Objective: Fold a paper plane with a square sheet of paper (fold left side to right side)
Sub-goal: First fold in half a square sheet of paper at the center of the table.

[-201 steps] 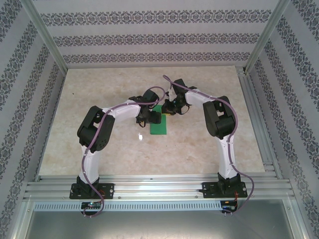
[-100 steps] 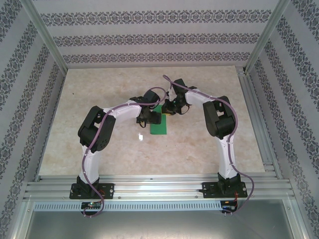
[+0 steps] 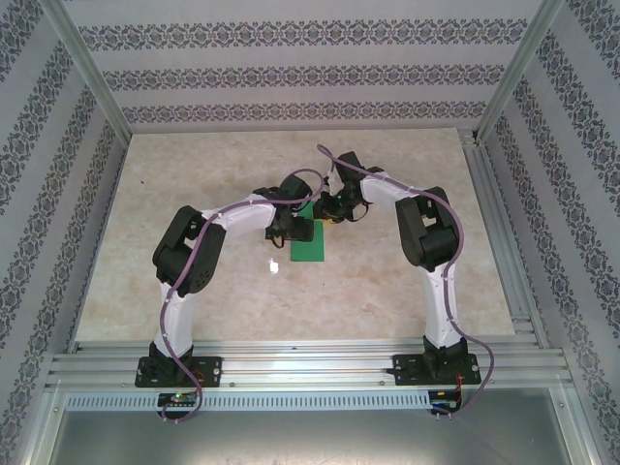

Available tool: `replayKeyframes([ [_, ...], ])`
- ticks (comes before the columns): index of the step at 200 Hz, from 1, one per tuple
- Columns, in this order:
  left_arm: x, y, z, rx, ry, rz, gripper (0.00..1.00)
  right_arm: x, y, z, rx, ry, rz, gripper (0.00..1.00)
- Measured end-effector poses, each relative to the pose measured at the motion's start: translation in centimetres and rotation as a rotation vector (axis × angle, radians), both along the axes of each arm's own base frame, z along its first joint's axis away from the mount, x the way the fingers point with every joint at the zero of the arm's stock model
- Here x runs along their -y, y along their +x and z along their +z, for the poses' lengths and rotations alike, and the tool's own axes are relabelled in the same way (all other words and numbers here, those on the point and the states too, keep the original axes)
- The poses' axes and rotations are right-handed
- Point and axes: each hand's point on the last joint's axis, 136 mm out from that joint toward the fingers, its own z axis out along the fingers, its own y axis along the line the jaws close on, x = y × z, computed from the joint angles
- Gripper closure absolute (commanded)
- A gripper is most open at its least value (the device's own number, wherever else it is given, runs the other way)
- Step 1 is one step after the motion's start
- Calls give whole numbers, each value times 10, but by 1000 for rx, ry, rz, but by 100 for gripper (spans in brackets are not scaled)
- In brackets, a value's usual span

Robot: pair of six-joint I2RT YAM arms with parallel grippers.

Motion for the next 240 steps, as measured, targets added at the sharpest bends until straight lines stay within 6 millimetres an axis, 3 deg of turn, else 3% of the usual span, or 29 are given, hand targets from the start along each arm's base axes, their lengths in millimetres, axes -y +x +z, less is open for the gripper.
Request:
replayKeyframes([
  [74,0,0,0,-3,1,0,20,18,12,23,54,-6,-44,64],
  [137,1,1,1,-11,5,0,19,55,2,-2,2,-70,-112,63],
  [183,1,1,1,-18,7,-1,19,66,0,-2,10,-85,-133,63],
  [240,3,0,0,-31,16,-5,19,67,0,-1,22,-77,-135,63],
])
